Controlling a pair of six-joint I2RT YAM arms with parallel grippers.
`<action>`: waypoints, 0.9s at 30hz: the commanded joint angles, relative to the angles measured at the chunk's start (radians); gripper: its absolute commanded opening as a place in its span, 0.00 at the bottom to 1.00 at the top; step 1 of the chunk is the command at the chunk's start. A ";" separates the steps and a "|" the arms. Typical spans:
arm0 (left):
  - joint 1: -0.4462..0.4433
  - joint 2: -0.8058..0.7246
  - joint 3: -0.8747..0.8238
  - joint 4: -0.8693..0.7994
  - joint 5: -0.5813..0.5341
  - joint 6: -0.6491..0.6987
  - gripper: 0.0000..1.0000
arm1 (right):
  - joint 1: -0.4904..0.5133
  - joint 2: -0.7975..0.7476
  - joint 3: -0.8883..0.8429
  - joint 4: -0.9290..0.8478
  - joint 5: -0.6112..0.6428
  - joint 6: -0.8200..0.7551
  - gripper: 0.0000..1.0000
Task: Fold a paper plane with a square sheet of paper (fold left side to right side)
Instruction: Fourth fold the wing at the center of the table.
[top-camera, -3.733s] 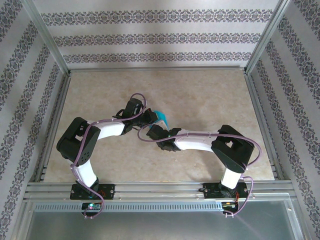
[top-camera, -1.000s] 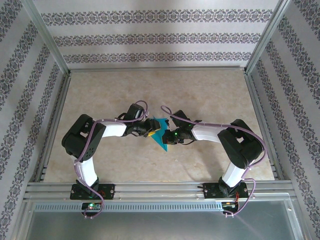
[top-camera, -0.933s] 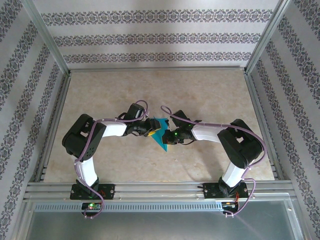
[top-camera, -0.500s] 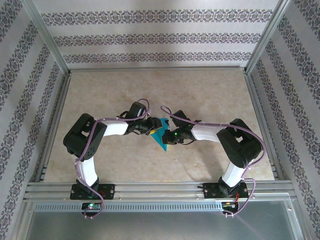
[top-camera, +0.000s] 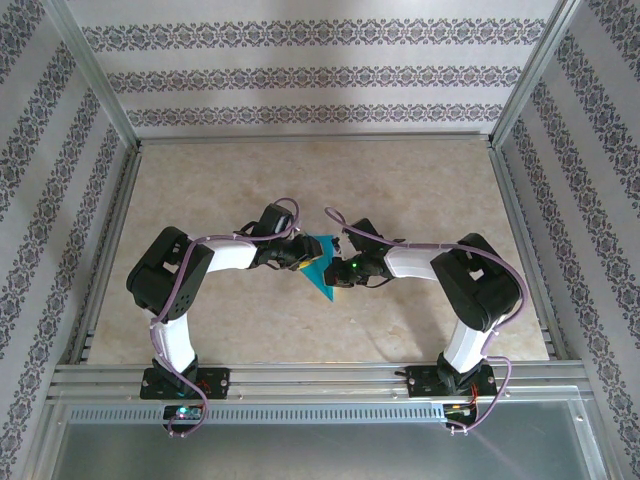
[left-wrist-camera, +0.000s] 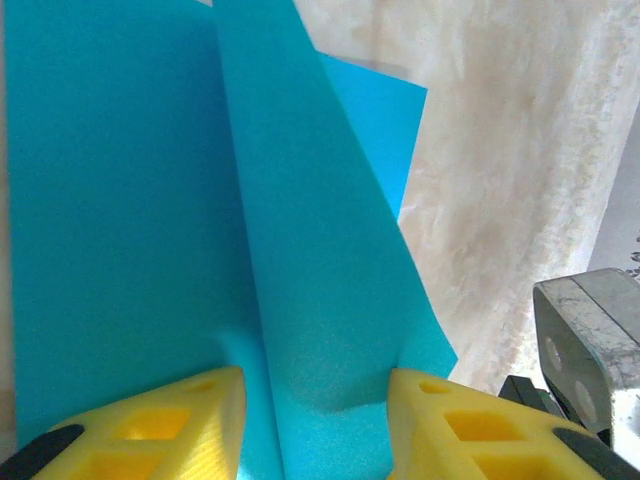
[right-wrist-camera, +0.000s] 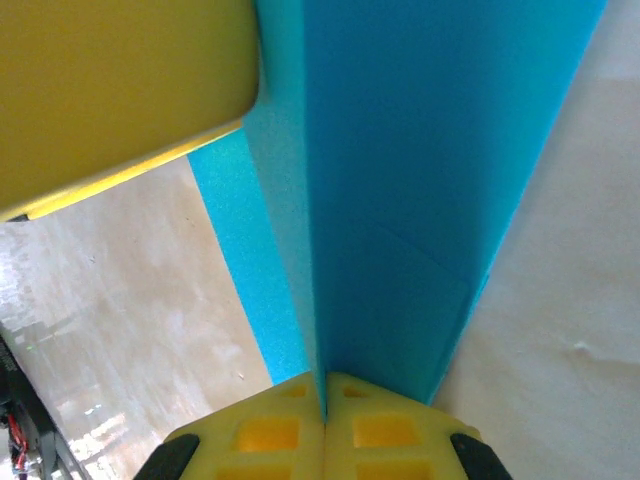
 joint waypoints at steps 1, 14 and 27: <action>-0.015 -0.003 0.032 -0.036 -0.007 0.026 0.41 | -0.015 0.022 -0.013 0.021 -0.041 -0.014 0.00; -0.026 0.027 0.065 -0.065 -0.021 0.037 0.41 | -0.028 0.031 -0.015 0.028 -0.047 -0.017 0.00; -0.025 0.060 0.077 -0.123 -0.057 0.059 0.41 | -0.031 0.034 -0.017 0.028 -0.047 -0.019 0.02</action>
